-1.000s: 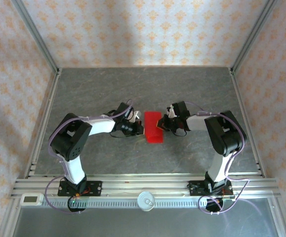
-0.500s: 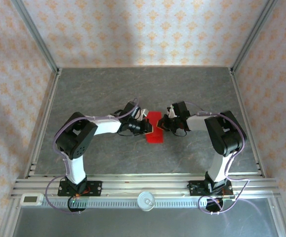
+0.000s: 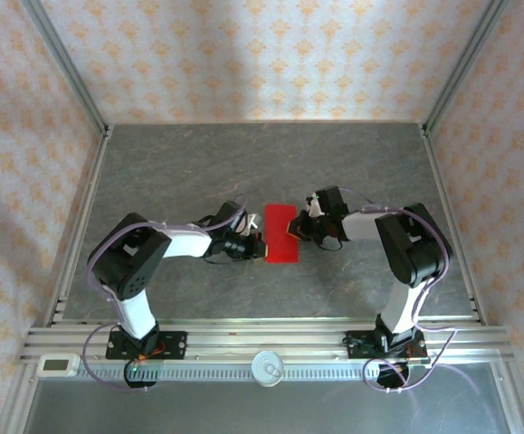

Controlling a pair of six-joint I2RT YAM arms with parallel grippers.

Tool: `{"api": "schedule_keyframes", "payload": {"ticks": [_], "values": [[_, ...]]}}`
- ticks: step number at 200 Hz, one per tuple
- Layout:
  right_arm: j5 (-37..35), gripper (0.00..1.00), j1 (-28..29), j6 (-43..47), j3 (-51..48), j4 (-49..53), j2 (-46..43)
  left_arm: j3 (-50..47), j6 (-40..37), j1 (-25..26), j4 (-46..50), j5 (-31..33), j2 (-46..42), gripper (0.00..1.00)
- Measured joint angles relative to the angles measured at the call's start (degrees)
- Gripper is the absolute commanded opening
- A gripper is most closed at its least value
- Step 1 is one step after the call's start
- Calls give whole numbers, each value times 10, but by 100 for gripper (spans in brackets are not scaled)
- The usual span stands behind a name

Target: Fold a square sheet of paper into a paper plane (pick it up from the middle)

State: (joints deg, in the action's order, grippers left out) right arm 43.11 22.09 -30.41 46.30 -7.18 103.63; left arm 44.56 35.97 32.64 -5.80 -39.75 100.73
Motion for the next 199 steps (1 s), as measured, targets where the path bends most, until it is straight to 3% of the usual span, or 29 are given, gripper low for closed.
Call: {"api": "schedule_keyframes", "payload": {"ticks": [57, 117, 199], "values": [[0, 0, 0, 0, 0, 0, 0, 12, 20, 0, 20, 3, -47, 0], [0, 0, 0, 0, 0, 0, 0, 42, 57, 17, -41, -17, 4, 0], [0, 0, 0, 0, -2, 0, -2, -33, 19, 20, -52, -3, -7, 0]]}}
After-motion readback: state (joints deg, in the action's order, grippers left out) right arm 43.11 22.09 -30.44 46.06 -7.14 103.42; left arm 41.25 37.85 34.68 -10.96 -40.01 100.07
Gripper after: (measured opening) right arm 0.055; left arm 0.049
